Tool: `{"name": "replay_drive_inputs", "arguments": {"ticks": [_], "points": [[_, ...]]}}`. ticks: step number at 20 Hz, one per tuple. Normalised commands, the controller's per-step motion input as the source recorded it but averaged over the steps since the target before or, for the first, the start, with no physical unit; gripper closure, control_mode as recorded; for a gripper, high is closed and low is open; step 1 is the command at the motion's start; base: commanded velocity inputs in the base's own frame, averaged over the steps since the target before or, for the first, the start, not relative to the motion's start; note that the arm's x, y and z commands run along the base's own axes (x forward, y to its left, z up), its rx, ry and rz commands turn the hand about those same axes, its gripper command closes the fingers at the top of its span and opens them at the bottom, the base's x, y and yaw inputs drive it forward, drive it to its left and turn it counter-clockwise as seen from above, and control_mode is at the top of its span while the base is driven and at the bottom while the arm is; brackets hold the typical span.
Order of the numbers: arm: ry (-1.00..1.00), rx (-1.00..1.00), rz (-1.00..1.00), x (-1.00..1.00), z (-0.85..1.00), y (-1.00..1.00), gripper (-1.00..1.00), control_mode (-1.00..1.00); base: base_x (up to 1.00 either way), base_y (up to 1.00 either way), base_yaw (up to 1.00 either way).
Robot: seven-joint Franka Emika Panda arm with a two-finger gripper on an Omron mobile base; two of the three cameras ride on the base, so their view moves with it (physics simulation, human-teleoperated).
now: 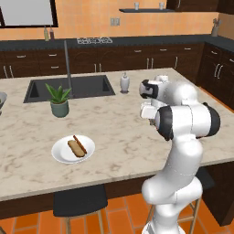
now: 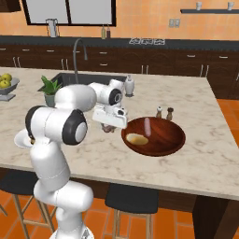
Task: Place one bun and one sausage from the bowl on each plate.
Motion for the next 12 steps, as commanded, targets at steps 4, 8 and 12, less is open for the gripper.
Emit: {"name": "replay_drive_inputs", "arguments": {"ticks": [4,8,12], "points": [[0.17,-0.02,0.0,0.01,0.0,1.0,1.0,-1.0,0.0,0.0,0.0],[0.2,0.0,0.05,-0.02,-0.08,1.0,1.0,-1.0,0.0,0.0,0.0],[0.18,0.0,0.05,-0.05,-0.11,1.0,1.0,-1.0,0.0,0.0,0.0]]}}
